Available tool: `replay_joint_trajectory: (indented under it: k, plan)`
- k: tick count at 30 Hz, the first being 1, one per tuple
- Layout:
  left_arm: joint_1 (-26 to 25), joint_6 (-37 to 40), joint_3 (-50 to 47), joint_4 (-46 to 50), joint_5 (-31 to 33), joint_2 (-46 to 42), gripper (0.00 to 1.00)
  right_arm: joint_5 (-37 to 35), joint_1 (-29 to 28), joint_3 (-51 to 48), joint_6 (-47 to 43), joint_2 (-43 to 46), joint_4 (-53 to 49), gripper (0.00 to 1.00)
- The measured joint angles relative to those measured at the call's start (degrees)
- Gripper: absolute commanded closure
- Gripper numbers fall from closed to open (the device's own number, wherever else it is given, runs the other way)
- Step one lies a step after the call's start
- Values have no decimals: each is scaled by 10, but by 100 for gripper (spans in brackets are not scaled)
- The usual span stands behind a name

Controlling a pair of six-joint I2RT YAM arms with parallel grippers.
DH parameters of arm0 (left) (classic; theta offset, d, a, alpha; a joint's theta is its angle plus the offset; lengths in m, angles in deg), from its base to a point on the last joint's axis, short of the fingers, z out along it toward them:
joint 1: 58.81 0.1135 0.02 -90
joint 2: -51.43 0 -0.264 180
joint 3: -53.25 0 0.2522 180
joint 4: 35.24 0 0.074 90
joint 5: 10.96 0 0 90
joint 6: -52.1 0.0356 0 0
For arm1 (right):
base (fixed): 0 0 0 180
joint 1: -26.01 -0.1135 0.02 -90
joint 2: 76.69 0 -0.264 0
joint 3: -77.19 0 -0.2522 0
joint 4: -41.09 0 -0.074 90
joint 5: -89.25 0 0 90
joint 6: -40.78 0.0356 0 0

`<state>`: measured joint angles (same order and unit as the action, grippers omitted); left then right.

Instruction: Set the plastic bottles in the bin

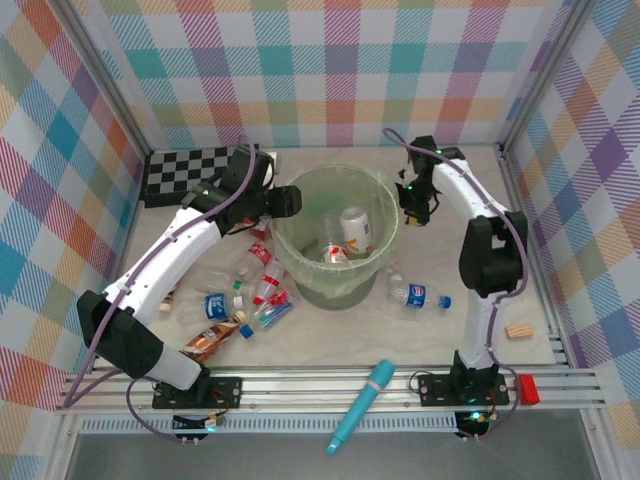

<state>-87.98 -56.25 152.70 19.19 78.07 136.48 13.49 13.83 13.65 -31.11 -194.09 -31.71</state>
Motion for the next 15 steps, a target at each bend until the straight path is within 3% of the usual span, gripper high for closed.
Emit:
replay_joint_trajectory:
  k: [7, 15]
  plan:
    - [0, 0, 8, 11, 0, 5, 38, 11, -24, 73, 5, -84, -1, 7]
    - [0, 0, 9, 13, 0, 6, 38, -39, -27, 80, 9, -120, -10, 9]
